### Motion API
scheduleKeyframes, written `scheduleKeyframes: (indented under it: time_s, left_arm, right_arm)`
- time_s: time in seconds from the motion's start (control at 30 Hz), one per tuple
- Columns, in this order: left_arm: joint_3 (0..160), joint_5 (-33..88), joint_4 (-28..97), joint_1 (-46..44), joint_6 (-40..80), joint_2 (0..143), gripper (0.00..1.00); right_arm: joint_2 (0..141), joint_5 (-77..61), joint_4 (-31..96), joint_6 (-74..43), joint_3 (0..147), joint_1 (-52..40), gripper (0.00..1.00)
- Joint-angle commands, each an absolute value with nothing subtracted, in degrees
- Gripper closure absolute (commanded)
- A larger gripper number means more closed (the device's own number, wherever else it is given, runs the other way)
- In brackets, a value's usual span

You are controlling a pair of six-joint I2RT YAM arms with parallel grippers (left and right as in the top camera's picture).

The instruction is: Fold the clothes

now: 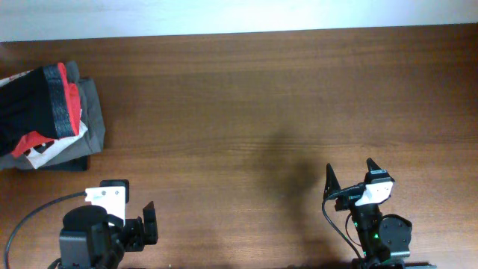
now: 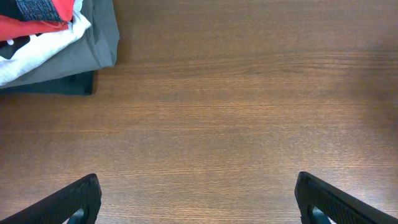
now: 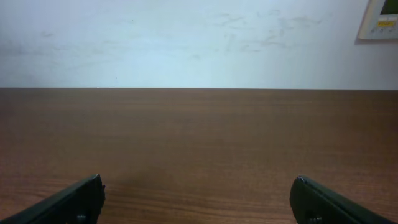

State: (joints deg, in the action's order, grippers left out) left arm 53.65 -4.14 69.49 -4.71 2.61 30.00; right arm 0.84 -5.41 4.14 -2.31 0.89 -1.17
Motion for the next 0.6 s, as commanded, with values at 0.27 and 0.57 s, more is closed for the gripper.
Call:
scheduleKeyframes:
  time_s: [0.27,0.57]
  left_arm:
    - [53.49,-4.8,69.41,-4.84,1.72,29.71,0.01]
    - [53.49,-4.8,69.43,-4.84,1.72,29.71,0.01]
  right_arm:
    - [0.32,-5.5,3.88,-1.96,0.32,-1.06,0.01]
    - [0.3,-5.52,3.84,-1.96,0.32,-1.13,0.01]
